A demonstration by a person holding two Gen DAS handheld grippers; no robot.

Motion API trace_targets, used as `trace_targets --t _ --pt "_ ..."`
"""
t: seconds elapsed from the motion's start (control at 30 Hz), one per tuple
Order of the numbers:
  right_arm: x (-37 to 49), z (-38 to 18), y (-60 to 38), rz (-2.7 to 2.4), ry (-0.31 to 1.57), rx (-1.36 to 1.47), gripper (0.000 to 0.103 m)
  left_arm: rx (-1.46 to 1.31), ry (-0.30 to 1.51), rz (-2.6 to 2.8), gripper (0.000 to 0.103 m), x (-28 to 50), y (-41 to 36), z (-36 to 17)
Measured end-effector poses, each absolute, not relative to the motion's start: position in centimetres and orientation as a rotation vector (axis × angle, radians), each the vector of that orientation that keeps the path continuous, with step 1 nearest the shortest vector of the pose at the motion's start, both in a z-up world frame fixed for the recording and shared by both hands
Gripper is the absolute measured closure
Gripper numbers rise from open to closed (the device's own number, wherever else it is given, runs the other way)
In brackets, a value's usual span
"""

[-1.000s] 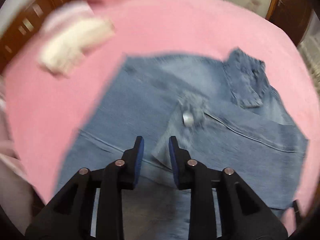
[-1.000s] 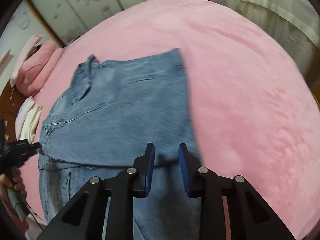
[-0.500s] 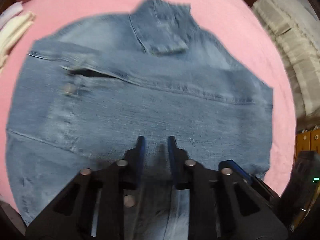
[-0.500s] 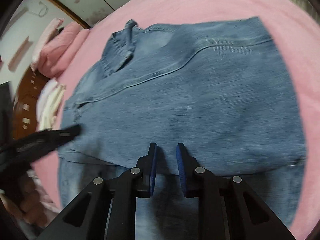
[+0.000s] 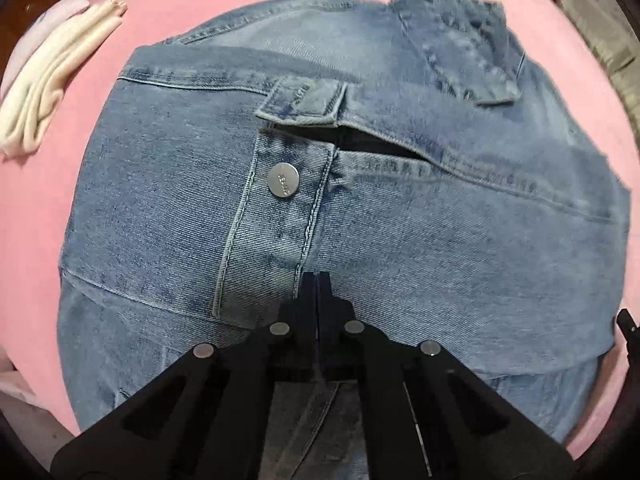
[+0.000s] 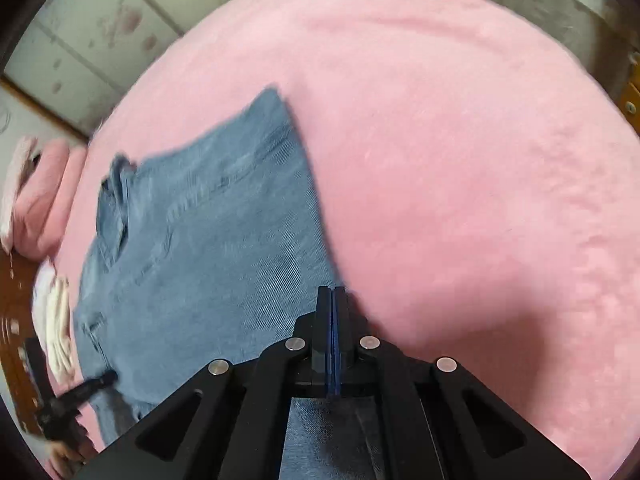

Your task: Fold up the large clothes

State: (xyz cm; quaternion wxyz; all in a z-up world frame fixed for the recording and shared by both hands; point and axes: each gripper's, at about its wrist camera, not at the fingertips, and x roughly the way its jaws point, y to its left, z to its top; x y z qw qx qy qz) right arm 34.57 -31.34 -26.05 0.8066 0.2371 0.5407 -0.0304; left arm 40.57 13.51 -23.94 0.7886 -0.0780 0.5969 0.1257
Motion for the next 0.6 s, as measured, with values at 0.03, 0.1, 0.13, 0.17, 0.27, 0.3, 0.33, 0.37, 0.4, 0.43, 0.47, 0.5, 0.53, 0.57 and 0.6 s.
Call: trace_targets --t 0.03,0.1,0.13,0.17,0.27,0.3,0.33,0.37,0.4,0.43,0.47,0.5,0.53,0.57,0.6 --pt "34.8 -25.5 -30.3 0.006 1.136 0.513 0.103 -0.179 1.276 0.260 0.102 40.2 13.5 -23.7" --pt "35.3 -25.3 -27.5 0.164 1.132 0.543 0.103 -0.208 1.264 0.213 0.102 39.7 13.0 -22.9" --pt "35.6 -25.7 -25.5 0.259 1.148 0.565 0.103 -0.242 1.253 0.162 0.102 39.4 12.5 -22.4" --pt "35.8 -26.3 -23.2 0.349 1.174 0.577 0.103 -0.277 1.244 0.117 0.102 39.3 12.0 -22.0" --pt "36.6 -28.8 -16.9 0.518 1.267 0.597 0.103 -0.402 1.246 -0.061 0.102 40.4 9.2 -21.4" --pt "36.8 -29.5 -15.6 0.539 1.279 0.631 0.103 -0.421 1.252 -0.087 0.102 40.8 8.3 -21.6" --pt "37.2 -30.4 -14.4 0.560 1.290 0.684 0.103 -0.444 1.265 -0.117 0.102 41.9 7.4 -22.3" --pt "37.9 -31.2 -13.6 0.563 1.295 0.717 0.103 -0.450 1.276 -0.124 0.102 42.6 7.1 -22.6" --pt "38.7 -31.7 -13.3 0.555 1.286 0.736 0.103 -0.437 1.294 -0.111 0.102 43.9 6.5 -23.5" --pt "39.8 -32.0 -13.2 0.551 1.277 0.748 0.103 -0.403 1.299 -0.072 0.102 44.7 5.9 -24.0" --pt "40.6 -32.1 -13.6 0.542 1.265 0.754 0.103 -0.373 1.297 -0.030 0.102 45.1 6.3 -24.6" --pt "41.3 -32.1 -14.4 0.526 1.252 0.747 0.103 -0.327 1.275 0.057 0.102 45.8 6.7 -24.8" --pt "42.2 -32.0 -15.8 0.498 1.231 0.730 0.103 -0.310 1.253 0.109 0.102 45.8 7.3 -24.6" --pt "42.7 -32.0 -17.3 0.461 1.212 0.723 0.103 -0.294 1.228 0.178 0.102 46.1 8.2 -24.6" --pt "43.5 -32.0 -19.2 0.372 1.193 0.698 0.103 -0.285 1.216 0.228 0.102 46.1 8.8 -24.6"
